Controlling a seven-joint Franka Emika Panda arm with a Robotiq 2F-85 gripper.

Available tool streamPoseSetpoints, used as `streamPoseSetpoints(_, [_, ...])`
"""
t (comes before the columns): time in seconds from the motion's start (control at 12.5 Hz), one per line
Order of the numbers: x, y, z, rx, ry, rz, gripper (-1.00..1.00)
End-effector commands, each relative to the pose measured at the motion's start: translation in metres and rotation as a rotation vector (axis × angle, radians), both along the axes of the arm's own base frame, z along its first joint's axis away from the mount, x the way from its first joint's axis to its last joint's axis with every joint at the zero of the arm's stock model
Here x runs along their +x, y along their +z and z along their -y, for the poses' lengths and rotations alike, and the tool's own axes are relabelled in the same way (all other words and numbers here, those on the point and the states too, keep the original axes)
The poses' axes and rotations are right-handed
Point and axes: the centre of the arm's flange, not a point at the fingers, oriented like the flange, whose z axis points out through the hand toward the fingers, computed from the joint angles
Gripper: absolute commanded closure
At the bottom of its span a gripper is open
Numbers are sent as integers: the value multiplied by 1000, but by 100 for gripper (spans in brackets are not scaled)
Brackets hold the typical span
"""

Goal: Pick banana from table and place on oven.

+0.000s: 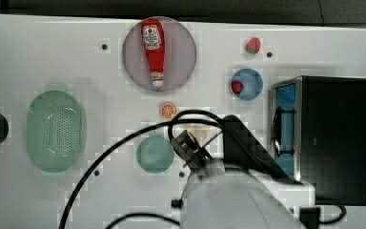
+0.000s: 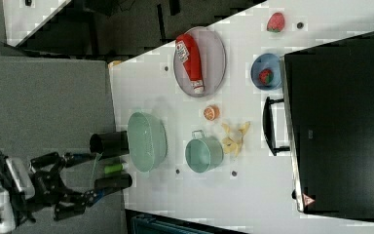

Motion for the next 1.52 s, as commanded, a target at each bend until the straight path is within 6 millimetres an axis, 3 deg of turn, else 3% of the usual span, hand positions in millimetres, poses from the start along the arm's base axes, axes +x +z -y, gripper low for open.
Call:
streamPoseSetpoints(0.08, [34,-108,9,20,-4,-165,-100])
streamPoseSetpoints(0.48, [70,-229,9,12,0,-120,-100])
streamPoseSetpoints(0.72, [74,-304,9,6,3,-66,-100])
streamPoseSetpoints(1.04, [67,-395,9,3,3,-116,-100])
streamPoseSetpoints(1.28, [62,-449,9,1,5,-150,-100])
streamPoseSetpoints(1.52, [59,-484,7,-2,10,-136,-100])
